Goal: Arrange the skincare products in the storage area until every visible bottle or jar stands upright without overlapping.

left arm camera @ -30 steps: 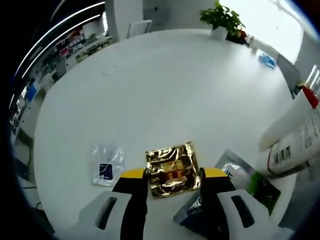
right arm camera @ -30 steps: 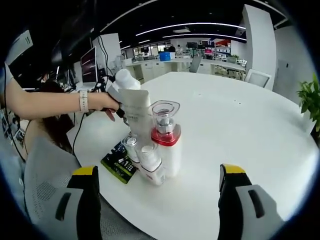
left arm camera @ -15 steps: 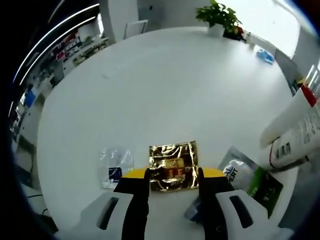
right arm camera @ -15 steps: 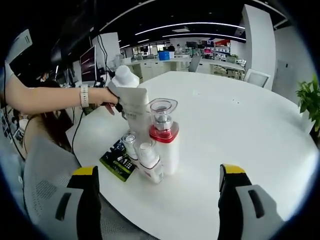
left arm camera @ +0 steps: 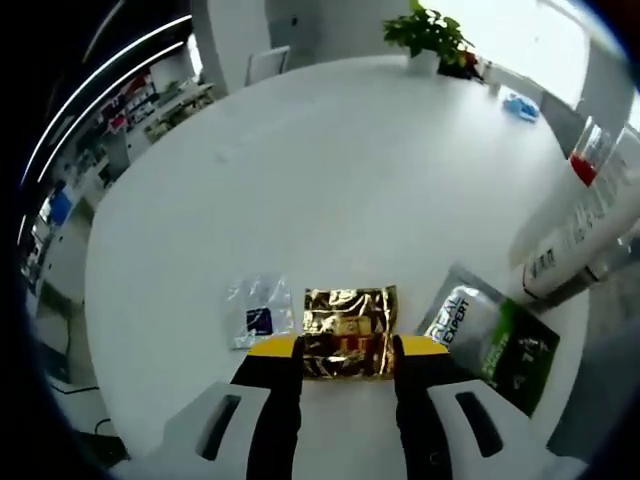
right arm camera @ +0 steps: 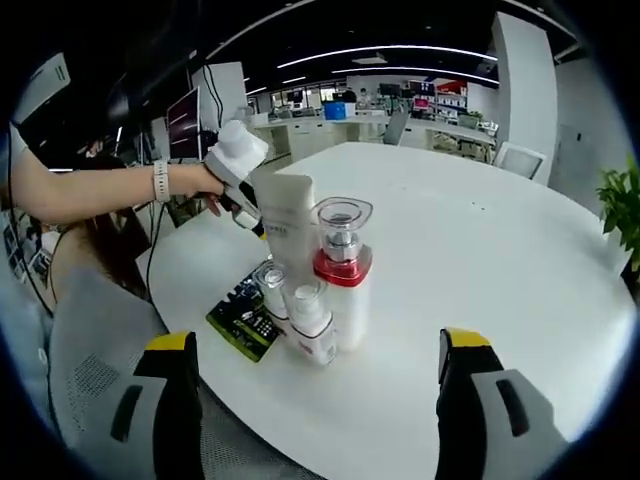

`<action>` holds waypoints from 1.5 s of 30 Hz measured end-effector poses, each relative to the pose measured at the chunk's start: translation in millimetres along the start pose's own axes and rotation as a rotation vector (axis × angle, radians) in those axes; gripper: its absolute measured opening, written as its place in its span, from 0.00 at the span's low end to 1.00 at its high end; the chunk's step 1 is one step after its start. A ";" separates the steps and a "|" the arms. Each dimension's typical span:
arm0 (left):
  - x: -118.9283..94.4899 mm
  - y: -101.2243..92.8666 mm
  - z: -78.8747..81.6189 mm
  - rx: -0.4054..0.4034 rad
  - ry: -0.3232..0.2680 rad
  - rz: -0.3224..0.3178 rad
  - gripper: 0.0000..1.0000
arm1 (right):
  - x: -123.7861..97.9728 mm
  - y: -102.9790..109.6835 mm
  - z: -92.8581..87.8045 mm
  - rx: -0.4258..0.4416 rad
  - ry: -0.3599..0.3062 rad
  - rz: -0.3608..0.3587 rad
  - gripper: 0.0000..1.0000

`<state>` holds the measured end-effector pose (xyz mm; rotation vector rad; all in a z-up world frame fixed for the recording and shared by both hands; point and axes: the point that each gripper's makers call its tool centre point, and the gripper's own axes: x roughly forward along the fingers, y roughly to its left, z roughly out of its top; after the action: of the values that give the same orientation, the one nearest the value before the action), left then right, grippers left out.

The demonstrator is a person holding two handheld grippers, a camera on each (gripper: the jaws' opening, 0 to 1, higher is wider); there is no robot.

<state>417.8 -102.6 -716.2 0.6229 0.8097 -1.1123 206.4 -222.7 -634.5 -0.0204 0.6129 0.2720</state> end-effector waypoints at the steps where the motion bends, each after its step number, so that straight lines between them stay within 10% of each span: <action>1: -3.3 1.2 -3.3 -0.001 -0.002 0.007 0.32 | -0.2 1.2 0.7 -0.005 0.000 0.002 1.00; 23: -23.2 -6.2 -70.6 0.030 0.076 -0.017 0.34 | -6.1 15.4 2.5 -0.051 0.008 0.025 1.00; 45: -22.5 -4.7 -83.2 0.114 0.092 -0.009 0.42 | -6.5 23.5 -1.1 -0.065 0.029 0.030 1.00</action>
<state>387.5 -27.2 -745.3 0.7707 0.8325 -1.1502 194.6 -201.7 -630.3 -0.0772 0.6331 0.3213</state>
